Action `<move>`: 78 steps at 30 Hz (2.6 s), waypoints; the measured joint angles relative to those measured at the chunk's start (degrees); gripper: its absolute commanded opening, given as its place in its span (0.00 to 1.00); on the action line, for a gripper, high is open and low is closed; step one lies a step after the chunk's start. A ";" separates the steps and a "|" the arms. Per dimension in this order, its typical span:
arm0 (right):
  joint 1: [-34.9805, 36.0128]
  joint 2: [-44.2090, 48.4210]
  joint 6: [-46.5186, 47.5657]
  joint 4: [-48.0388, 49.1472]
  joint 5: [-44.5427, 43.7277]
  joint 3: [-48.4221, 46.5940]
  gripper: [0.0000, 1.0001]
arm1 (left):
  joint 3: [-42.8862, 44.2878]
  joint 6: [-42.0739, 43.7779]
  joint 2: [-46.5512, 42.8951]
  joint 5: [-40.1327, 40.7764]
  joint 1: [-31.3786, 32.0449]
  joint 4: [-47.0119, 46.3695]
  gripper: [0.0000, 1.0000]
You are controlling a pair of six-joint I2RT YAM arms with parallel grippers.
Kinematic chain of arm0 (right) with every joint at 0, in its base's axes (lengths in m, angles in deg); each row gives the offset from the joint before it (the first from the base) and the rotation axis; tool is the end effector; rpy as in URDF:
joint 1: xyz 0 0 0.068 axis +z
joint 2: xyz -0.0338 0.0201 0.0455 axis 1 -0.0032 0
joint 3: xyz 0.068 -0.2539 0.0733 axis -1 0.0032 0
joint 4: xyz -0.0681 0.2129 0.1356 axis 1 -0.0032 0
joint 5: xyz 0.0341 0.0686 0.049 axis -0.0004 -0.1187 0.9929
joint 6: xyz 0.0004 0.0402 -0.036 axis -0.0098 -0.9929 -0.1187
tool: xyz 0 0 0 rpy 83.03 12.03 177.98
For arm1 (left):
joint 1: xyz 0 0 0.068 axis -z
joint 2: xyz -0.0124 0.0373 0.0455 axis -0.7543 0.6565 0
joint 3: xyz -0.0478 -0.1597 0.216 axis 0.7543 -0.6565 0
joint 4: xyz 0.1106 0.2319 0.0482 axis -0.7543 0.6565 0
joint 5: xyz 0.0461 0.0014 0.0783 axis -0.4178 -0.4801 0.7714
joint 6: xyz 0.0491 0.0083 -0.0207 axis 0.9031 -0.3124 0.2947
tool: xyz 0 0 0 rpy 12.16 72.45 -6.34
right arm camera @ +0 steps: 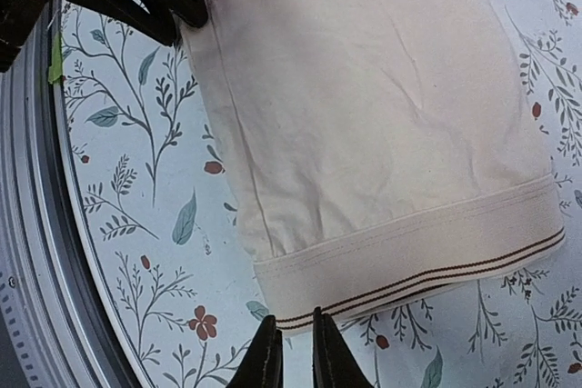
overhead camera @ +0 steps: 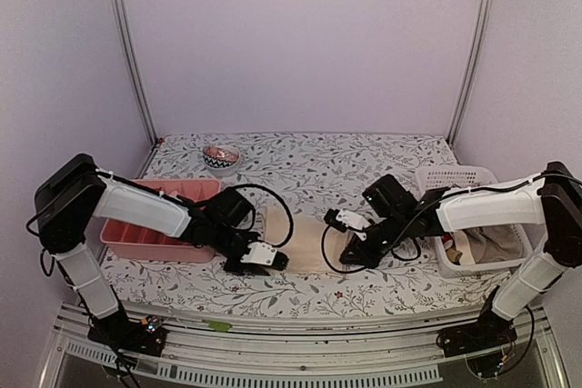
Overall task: Roll the underwear
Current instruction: Pick up the underwear from the center of the board, then move the underwear to the center of the board.
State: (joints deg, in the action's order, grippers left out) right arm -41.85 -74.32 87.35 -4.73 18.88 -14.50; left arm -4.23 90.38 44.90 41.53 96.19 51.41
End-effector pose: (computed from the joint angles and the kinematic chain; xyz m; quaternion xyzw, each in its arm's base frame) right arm 0.1950 0.2331 0.1707 -0.4951 0.8099 0.2361 0.2081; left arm 0.2048 -0.2401 0.1242 0.7841 0.5420 -0.1515 0.2616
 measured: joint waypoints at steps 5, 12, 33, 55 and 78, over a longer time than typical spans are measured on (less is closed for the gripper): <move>1.79 5.22 1.84 0.66 -2.27 3.21 0.13 | -1.40 1.60 -2.14 0.76 0.04 2.82 0.14; 7.78 9.44 3.72 5.62 -3.21 7.26 0.13 | -6.73 0.17 -8.92 -0.83 0.72 10.01 0.27; 16.24 -3.34 12.59 11.58 -8.07 6.03 0.32 | -9.31 -5.75 -15.06 -5.29 -2.84 10.99 0.43; 18.14 -5.49 12.63 11.98 -15.08 2.67 0.44 | -9.46 -4.17 -16.96 -6.16 -3.39 11.32 0.42; 18.12 -10.19 11.06 11.54 -17.94 -0.24 0.00 | -10.64 -1.01 -16.96 -5.84 -3.65 10.49 0.32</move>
State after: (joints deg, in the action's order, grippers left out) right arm -23.73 -84.51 98.41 6.81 0.93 -14.74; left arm -14.87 89.38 27.94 35.69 92.54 61.90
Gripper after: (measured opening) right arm 0.034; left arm 0.338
